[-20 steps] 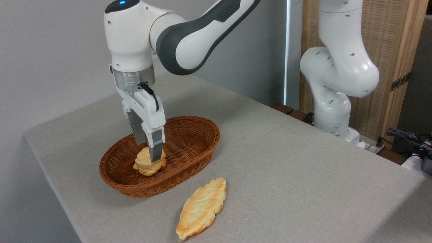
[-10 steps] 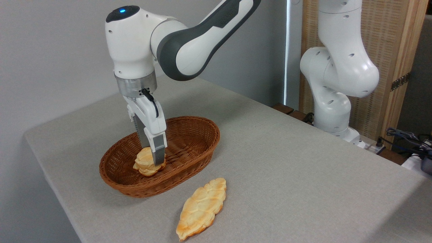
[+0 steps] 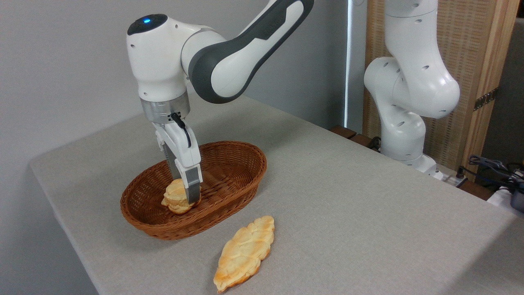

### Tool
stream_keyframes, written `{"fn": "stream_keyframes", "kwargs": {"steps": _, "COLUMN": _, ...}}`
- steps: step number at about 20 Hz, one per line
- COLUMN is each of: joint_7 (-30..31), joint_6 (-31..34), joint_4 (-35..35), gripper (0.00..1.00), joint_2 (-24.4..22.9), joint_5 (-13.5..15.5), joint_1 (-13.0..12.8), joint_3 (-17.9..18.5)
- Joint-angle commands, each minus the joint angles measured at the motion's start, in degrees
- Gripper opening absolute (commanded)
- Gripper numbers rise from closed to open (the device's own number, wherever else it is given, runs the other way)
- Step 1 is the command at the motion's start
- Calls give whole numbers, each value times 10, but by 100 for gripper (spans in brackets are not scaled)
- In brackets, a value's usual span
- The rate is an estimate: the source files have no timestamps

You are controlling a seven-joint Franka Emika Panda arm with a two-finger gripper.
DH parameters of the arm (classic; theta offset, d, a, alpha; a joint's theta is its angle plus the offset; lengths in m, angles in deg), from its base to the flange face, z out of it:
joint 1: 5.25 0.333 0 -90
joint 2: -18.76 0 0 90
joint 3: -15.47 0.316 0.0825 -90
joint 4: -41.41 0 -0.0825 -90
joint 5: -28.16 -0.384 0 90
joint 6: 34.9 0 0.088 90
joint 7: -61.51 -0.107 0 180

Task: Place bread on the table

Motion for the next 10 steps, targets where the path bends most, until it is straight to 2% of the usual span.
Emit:
{"fn": "stream_keyframes", "kwargs": {"steps": 1, "joint_7": -20, "joint_6": -13, "joint_4": 6, "gripper": 66, "joint_2": -5, "joint_5": 4, "joint_1": -1, "joint_3": 0}}
{"fn": "stream_keyframes", "kwargs": {"steps": 3, "joint_7": -41, "joint_6": -13, "joint_4": 6, "gripper": 48, "joint_2": -5, "joint_5": 4, "joint_1": 0, "joint_3": 0}}
{"fn": "stream_keyframes", "kwargs": {"steps": 4, "joint_7": -43, "joint_6": -12, "joint_4": 6, "gripper": 45, "joint_2": -5, "joint_5": 4, "joint_1": 0, "joint_3": 0}}
{"fn": "stream_keyframes", "kwargs": {"steps": 10, "joint_7": -43, "joint_6": -10, "joint_4": 6, "gripper": 46, "joint_2": -6, "joint_5": 5, "joint_1": 1, "joint_3": 0}}
